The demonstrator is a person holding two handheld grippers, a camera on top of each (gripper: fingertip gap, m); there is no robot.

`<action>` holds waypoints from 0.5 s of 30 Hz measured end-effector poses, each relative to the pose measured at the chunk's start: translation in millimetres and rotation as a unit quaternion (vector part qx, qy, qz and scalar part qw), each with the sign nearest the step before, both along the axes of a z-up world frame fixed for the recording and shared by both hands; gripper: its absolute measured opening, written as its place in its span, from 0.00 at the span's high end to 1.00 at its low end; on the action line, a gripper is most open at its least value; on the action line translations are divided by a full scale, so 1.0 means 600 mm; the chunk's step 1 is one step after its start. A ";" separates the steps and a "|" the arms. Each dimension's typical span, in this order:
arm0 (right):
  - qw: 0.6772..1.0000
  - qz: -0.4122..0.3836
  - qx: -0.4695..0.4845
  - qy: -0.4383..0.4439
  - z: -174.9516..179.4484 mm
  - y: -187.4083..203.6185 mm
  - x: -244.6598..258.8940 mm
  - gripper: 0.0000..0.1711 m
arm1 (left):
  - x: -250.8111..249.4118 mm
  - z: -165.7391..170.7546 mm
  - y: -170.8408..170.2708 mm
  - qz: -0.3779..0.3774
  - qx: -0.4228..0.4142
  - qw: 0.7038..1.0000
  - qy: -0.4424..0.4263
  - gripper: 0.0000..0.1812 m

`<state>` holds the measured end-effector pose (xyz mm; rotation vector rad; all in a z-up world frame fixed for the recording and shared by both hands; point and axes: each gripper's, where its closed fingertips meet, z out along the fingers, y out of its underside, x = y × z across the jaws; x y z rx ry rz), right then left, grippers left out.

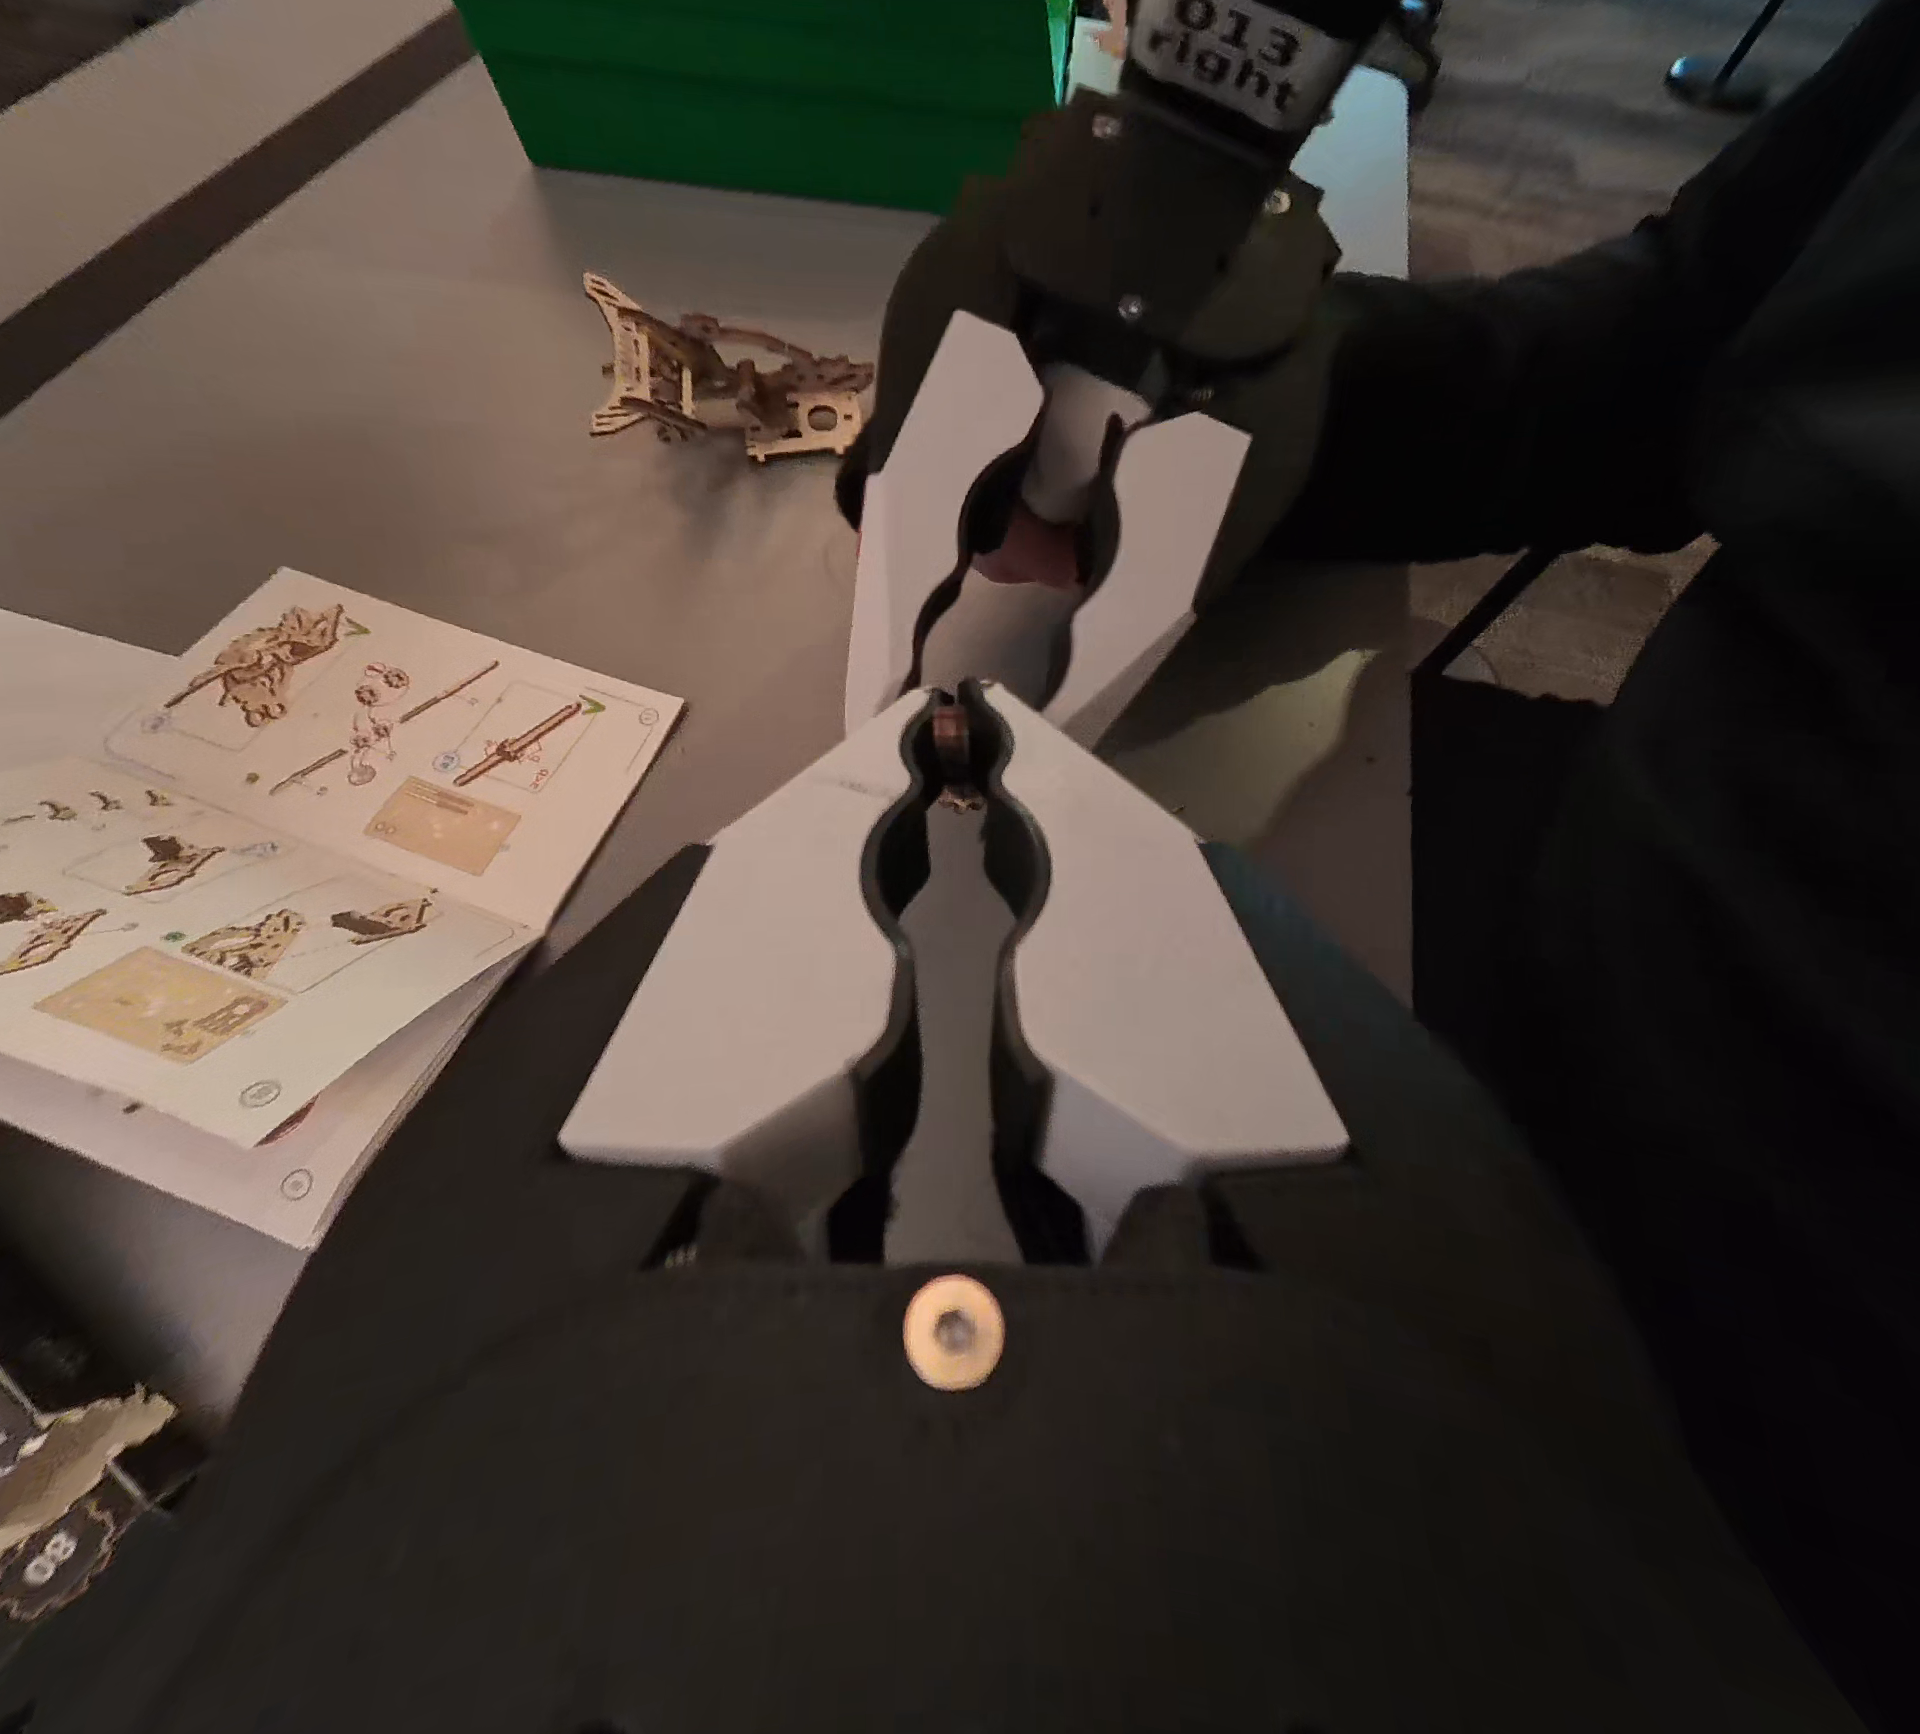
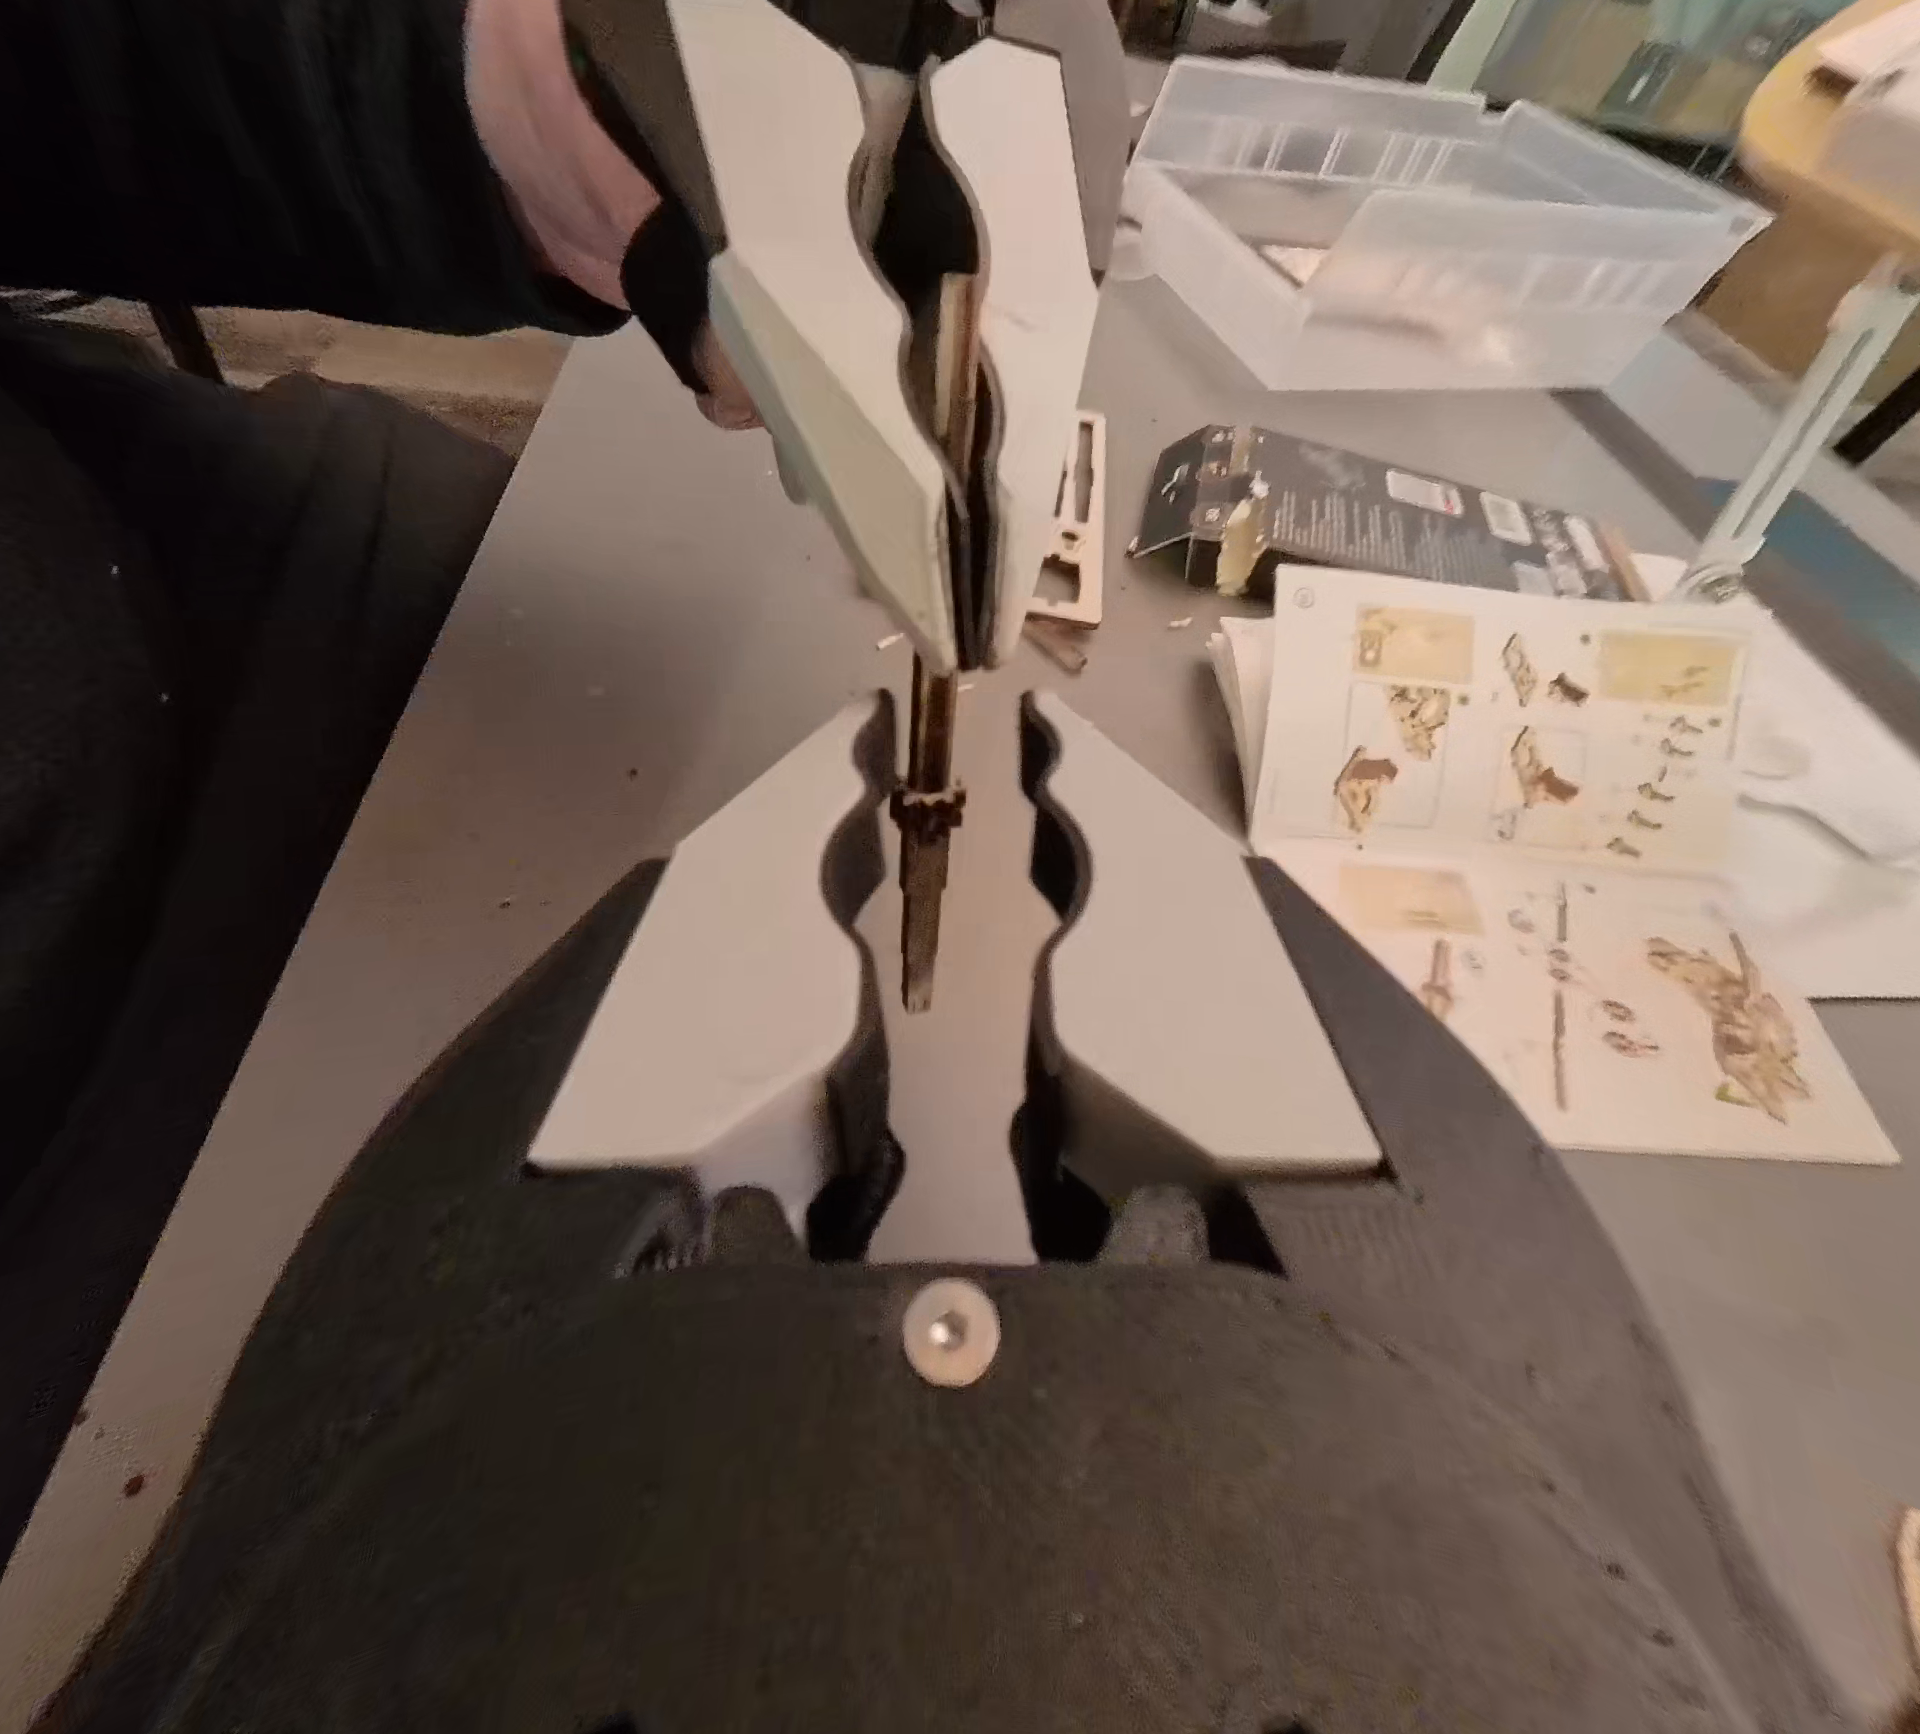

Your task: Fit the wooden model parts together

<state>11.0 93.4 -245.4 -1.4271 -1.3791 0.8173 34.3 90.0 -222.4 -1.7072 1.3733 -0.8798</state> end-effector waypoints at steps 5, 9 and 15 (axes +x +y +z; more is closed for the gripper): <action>0.999 0.008 -0.034 -0.017 -0.025 0.001 -0.002 0.98 | 0.009 -0.018 0.003 0.005 -0.001 1.000 0.008 0.99; 0.997 0.013 -0.077 0.002 -0.026 0.003 -0.003 0.98 | 0.000 -0.014 0.006 0.019 -0.011 1.000 -0.021 0.98; 0.996 0.006 -0.089 0.001 -0.036 0.010 -0.005 0.98 | -0.028 -0.026 0.007 0.022 -0.034 0.998 -0.050 0.92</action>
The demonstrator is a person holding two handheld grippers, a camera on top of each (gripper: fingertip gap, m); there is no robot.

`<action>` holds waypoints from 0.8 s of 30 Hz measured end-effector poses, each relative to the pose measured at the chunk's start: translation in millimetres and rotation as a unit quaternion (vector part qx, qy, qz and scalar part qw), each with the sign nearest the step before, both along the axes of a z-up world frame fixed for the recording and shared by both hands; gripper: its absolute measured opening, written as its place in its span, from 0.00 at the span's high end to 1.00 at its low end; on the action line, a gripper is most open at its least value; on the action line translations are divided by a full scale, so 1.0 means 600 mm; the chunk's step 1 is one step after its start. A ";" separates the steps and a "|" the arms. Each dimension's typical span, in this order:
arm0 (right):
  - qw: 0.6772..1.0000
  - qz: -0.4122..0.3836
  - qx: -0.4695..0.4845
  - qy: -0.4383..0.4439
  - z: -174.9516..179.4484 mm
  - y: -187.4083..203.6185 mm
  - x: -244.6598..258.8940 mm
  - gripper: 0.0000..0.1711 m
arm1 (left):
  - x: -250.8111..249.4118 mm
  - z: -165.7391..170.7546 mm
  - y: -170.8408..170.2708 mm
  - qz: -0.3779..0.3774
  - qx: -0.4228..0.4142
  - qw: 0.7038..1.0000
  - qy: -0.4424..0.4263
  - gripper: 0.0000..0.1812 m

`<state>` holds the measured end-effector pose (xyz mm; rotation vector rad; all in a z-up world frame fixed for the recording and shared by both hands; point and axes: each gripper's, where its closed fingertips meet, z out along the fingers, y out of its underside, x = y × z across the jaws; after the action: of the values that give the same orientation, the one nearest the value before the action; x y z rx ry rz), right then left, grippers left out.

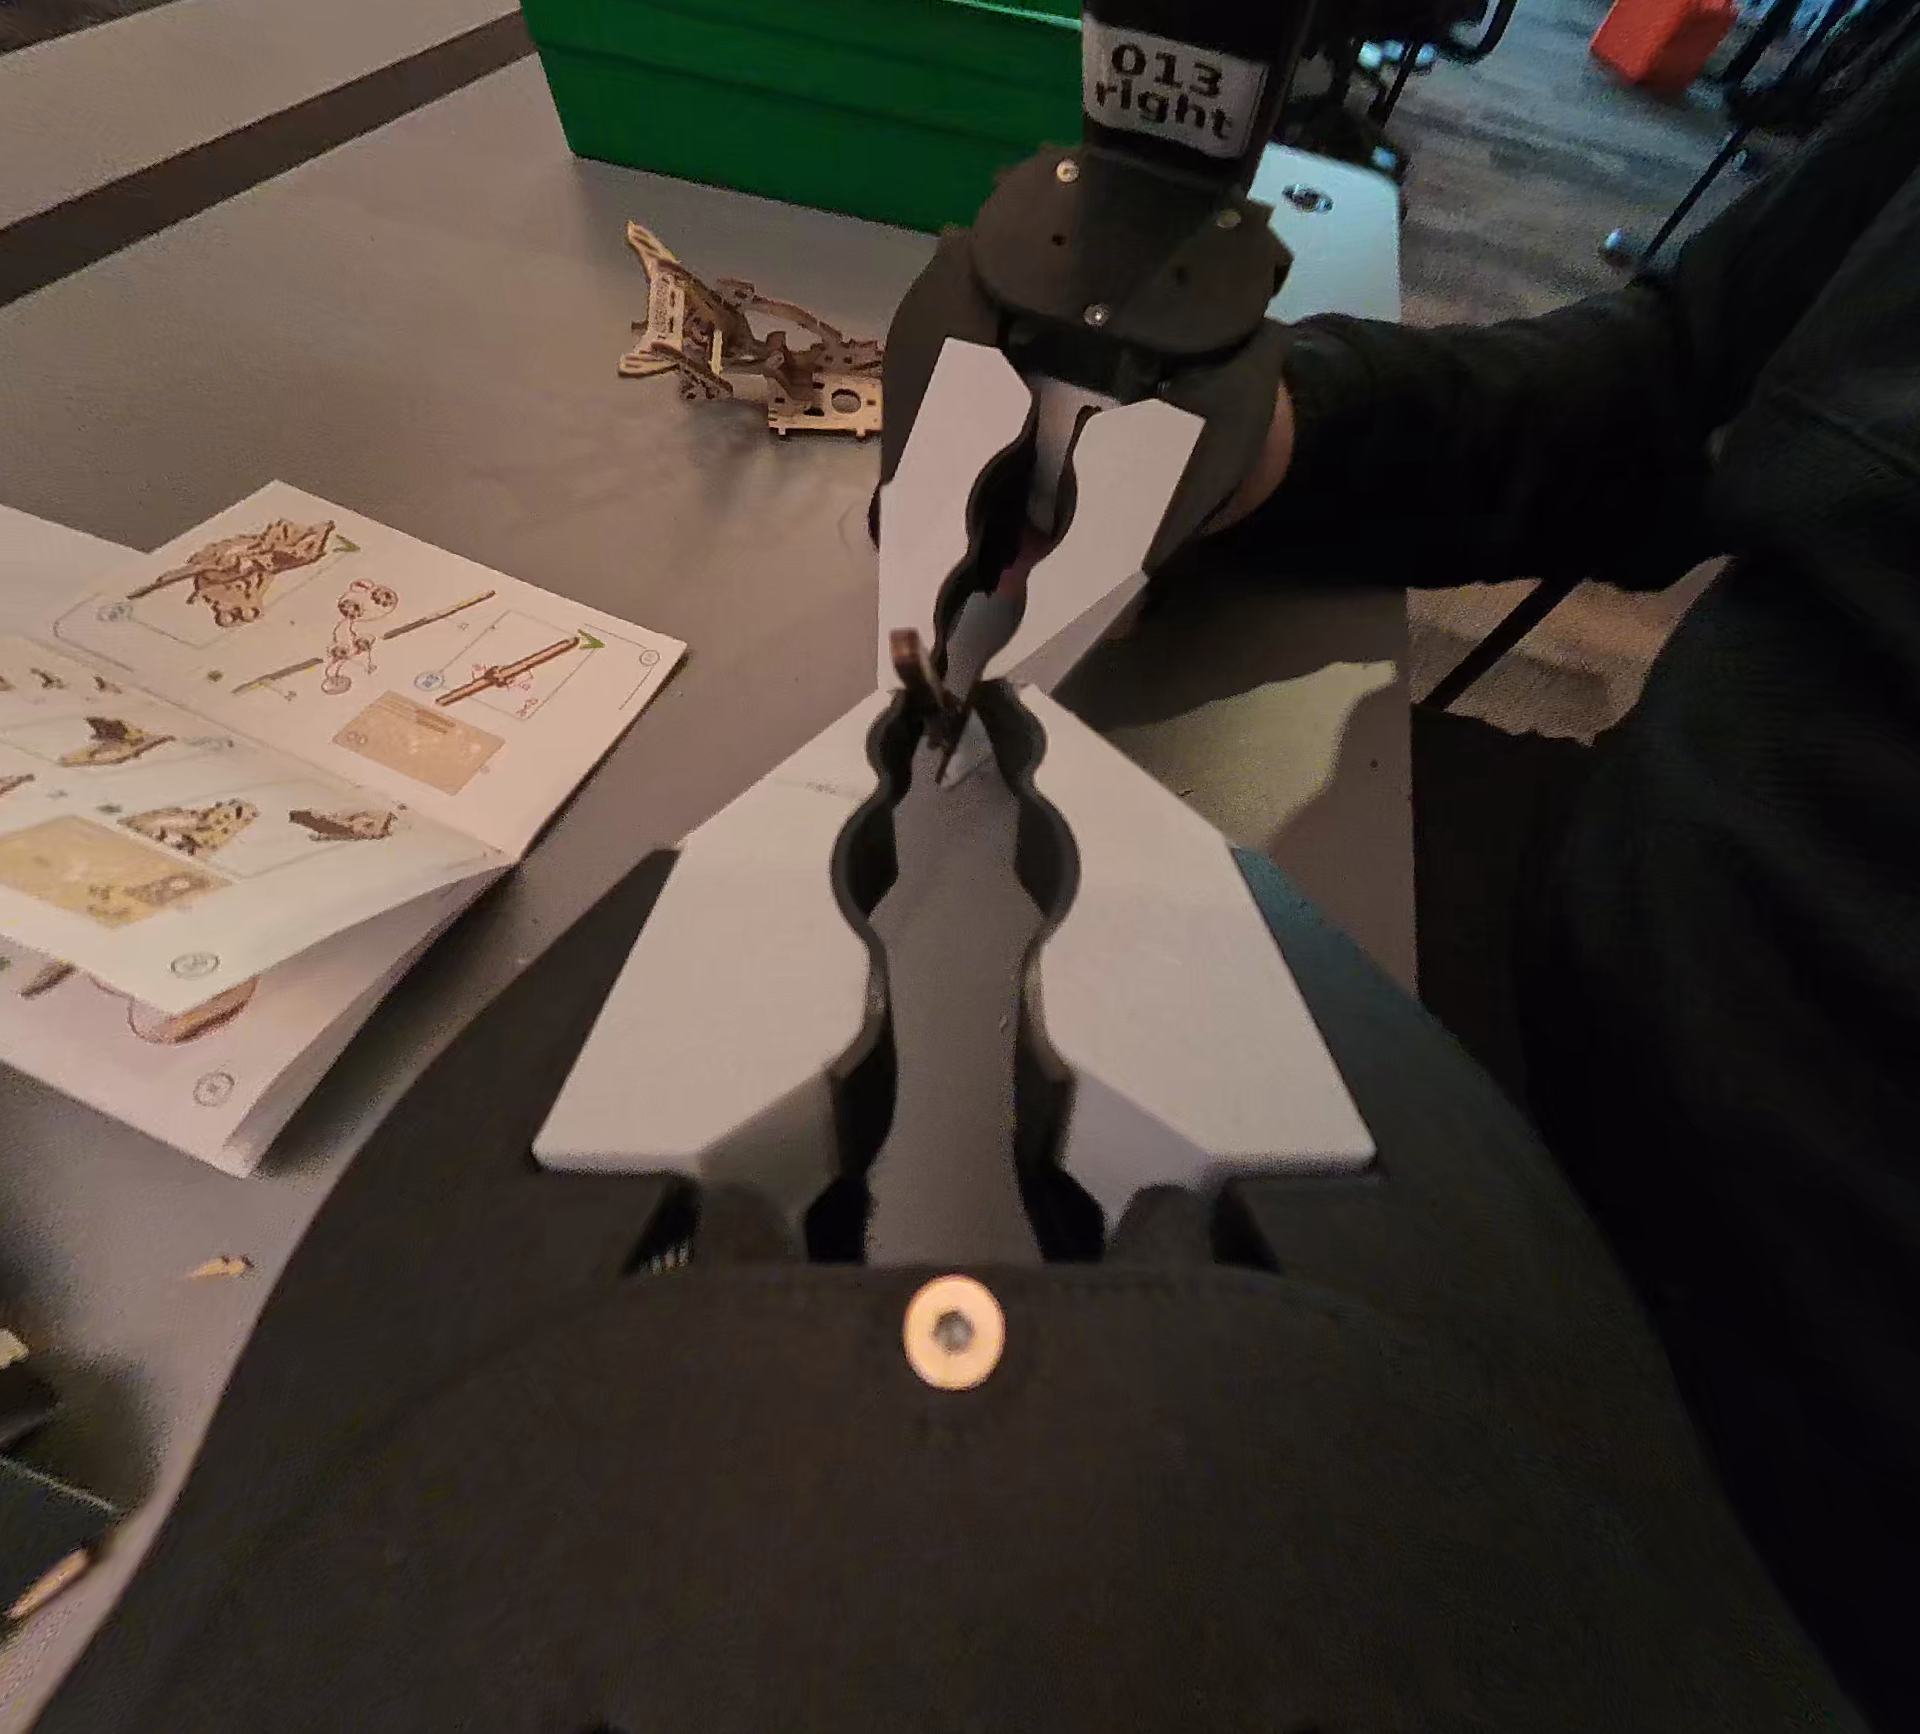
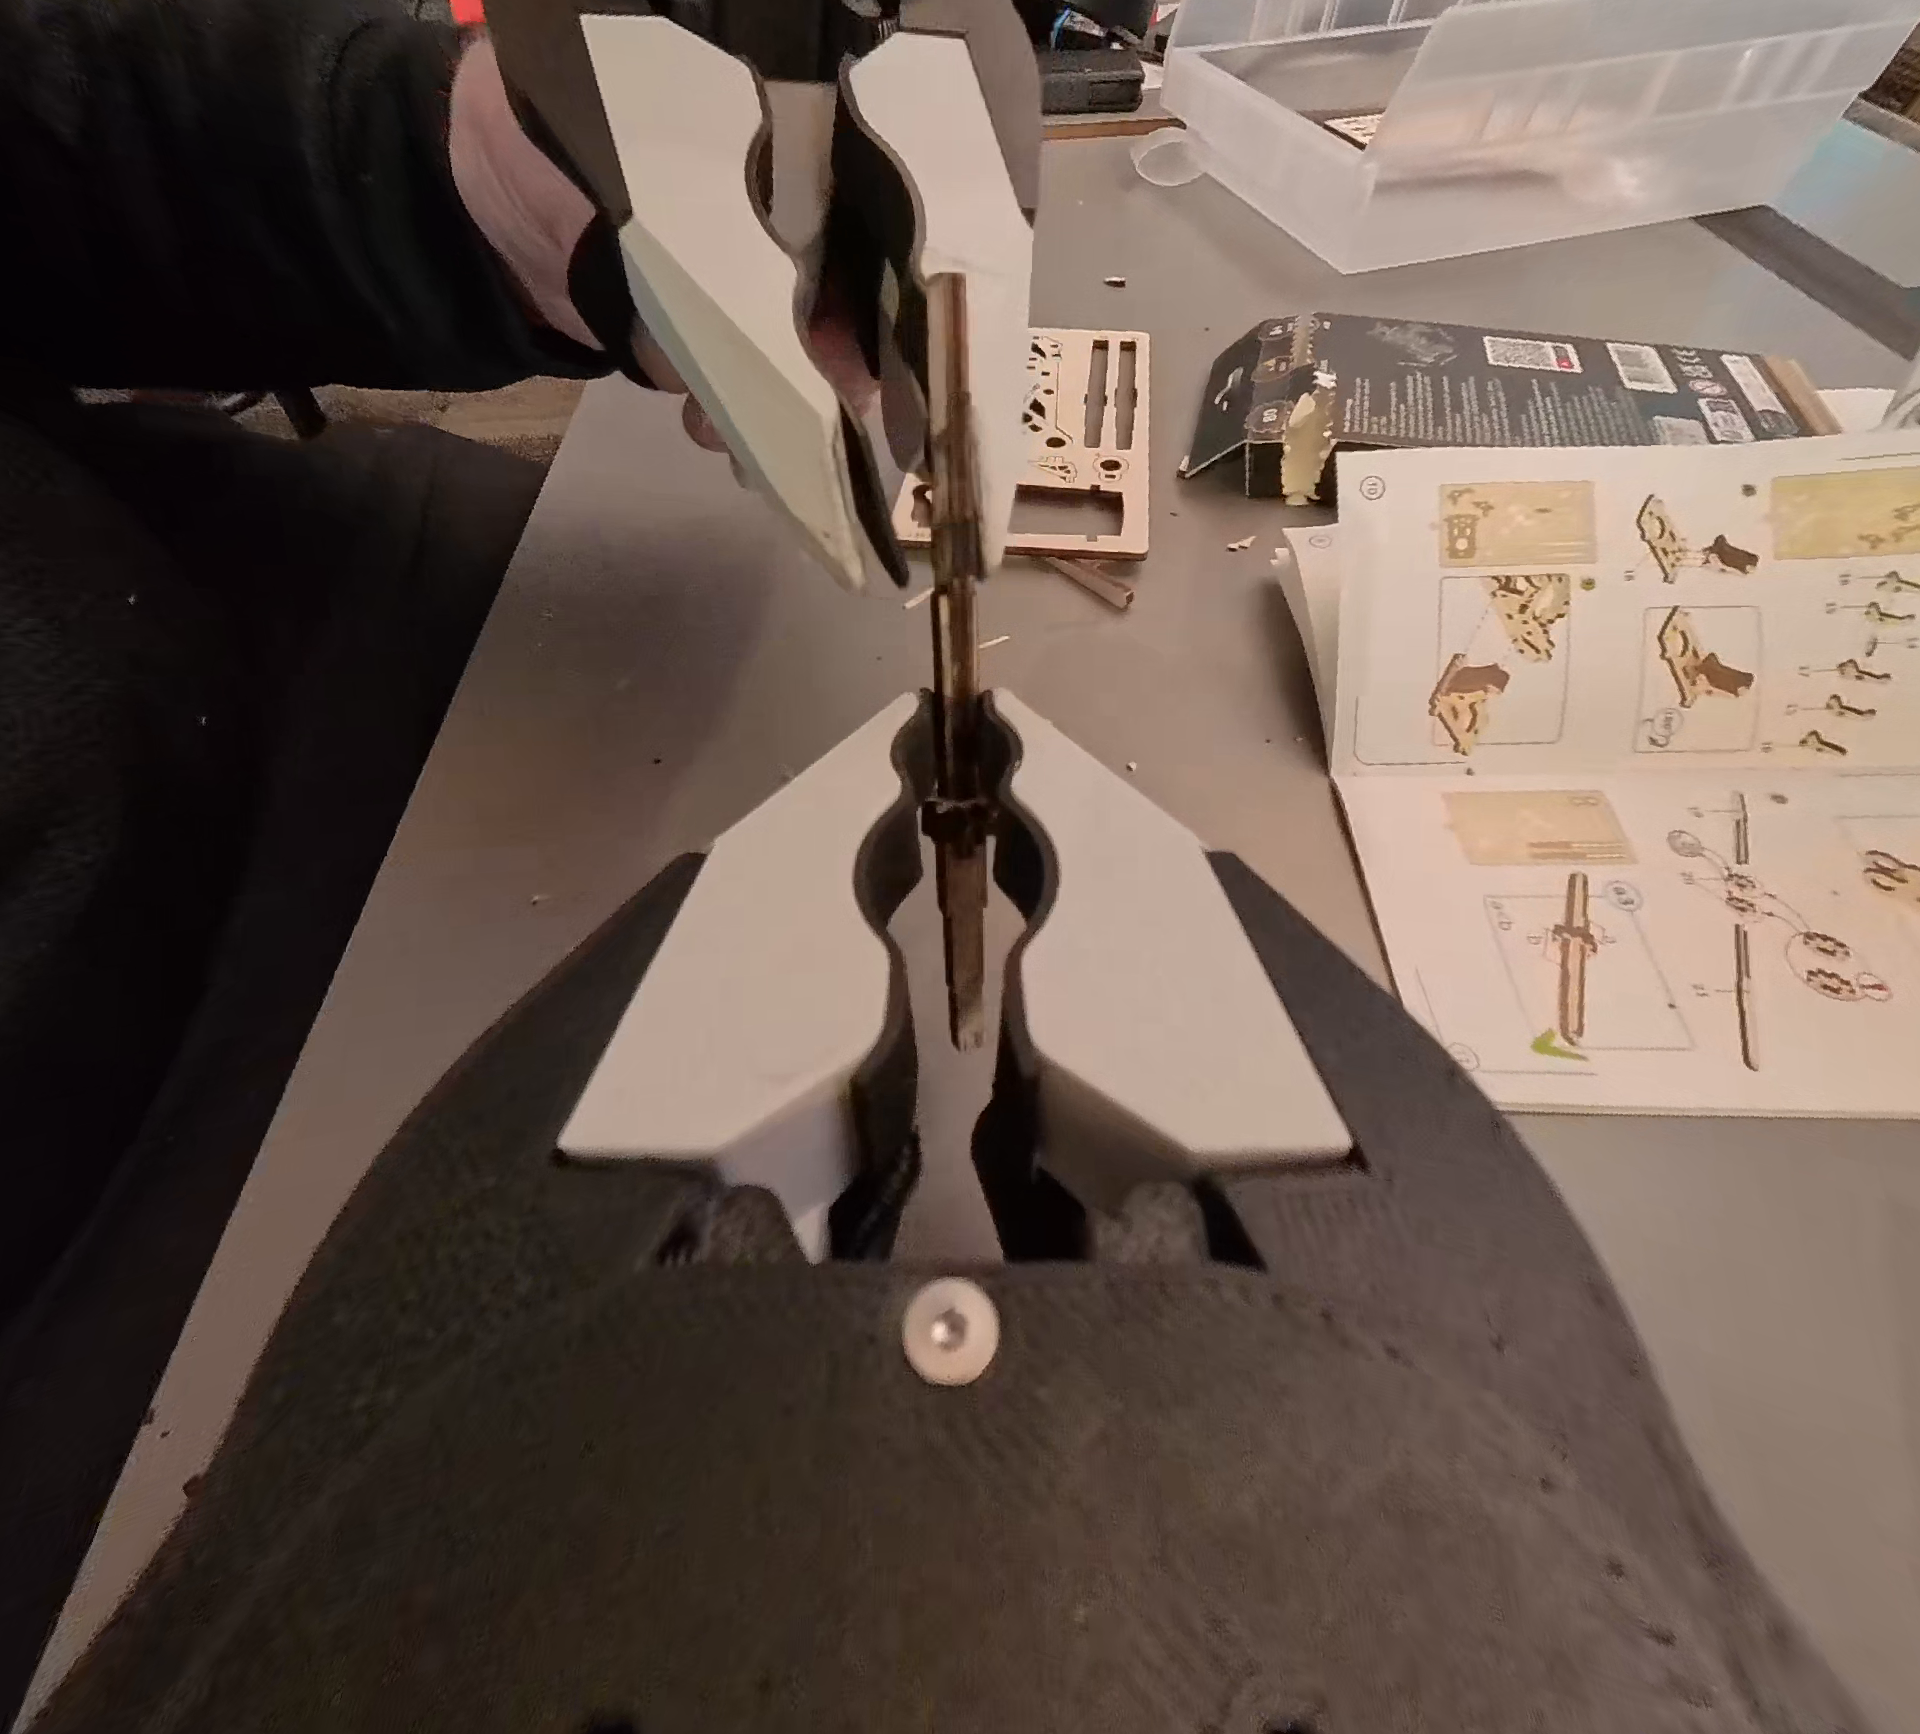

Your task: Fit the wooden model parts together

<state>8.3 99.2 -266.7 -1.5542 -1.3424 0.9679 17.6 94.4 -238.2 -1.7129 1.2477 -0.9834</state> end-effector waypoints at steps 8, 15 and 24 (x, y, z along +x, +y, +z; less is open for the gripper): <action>1.000 -0.003 0.003 0.004 0.001 0.003 0.001 0.98 | 0.000 0.023 0.007 0.011 0.001 0.999 -0.045 0.94; 1.000 -0.001 0.002 -0.005 -0.005 0.003 0.004 0.95 | 0.012 0.018 0.013 0.004 0.021 0.999 -0.030 0.99; 1.000 0.012 0.013 0.010 0.012 0.001 0.016 0.91 | 0.026 0.009 -0.001 -0.036 0.056 0.998 -0.003 0.99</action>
<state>17.9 100.0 -259.6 -1.5084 -1.3584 0.9740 33.1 93.6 -232.8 -1.5860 1.3436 -0.9418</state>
